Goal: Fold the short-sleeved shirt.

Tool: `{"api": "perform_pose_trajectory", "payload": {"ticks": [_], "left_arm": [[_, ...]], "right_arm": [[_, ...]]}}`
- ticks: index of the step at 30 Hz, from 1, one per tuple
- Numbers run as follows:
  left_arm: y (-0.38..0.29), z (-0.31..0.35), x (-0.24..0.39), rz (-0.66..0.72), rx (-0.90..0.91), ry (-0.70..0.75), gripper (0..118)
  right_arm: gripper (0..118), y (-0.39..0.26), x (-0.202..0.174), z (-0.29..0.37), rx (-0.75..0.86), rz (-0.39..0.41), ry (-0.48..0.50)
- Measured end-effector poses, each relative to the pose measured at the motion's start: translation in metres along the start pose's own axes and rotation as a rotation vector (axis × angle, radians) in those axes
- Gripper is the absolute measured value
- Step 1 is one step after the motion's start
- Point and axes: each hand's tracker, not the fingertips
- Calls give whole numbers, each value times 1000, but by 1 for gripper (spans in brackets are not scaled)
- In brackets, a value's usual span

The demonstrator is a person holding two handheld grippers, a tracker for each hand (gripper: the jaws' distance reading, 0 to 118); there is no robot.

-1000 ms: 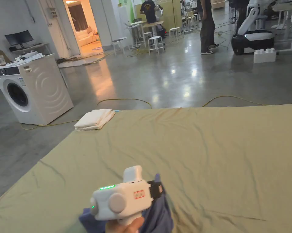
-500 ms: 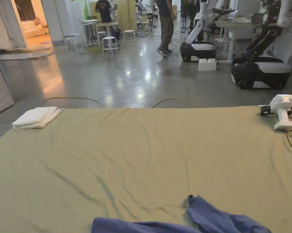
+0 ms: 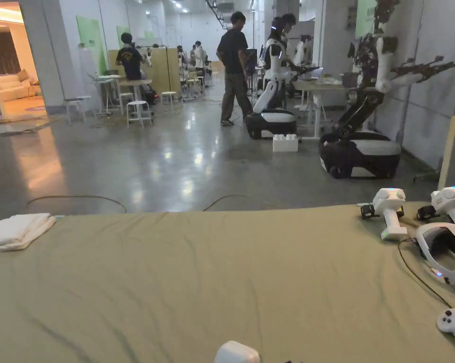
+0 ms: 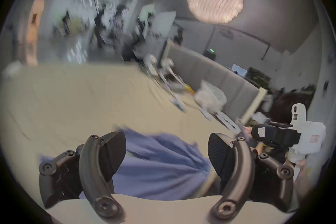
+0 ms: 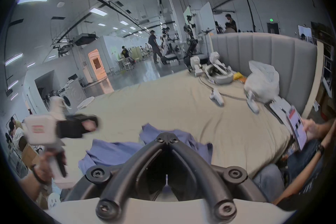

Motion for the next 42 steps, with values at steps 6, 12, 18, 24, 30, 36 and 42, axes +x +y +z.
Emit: {"api": "perform_pose_trajectory", "payload": {"ticks": [6, 12, 18, 24, 30, 36, 42], "left_arm": [[25, 123, 3, -290, 243, 587, 94], [21, 192, 11, -179, 339, 700, 0], [25, 220, 17, -143, 344, 694, 0], [30, 223, 11, -103, 354, 664, 0], [31, 212, 18, -141, 301, 683, 0], [24, 181, -13, -28, 116, 554, 16], [-34, 70, -123, 208, -295, 389, 70]], "right_arm": [[0, 36, -39, -1, 143, 101, 57], [0, 51, -52, 11, 161, 111, 144], [0, 52, -68, 27, 242, 233, 72], [0, 54, -67, 29, 254, 206, 94], [0, 57, -66, 29, 248, 214, 92], [0, 42, -55, 23, 199, 195, 109], [0, 22, -35, 12, 86, 143, 113]]}}
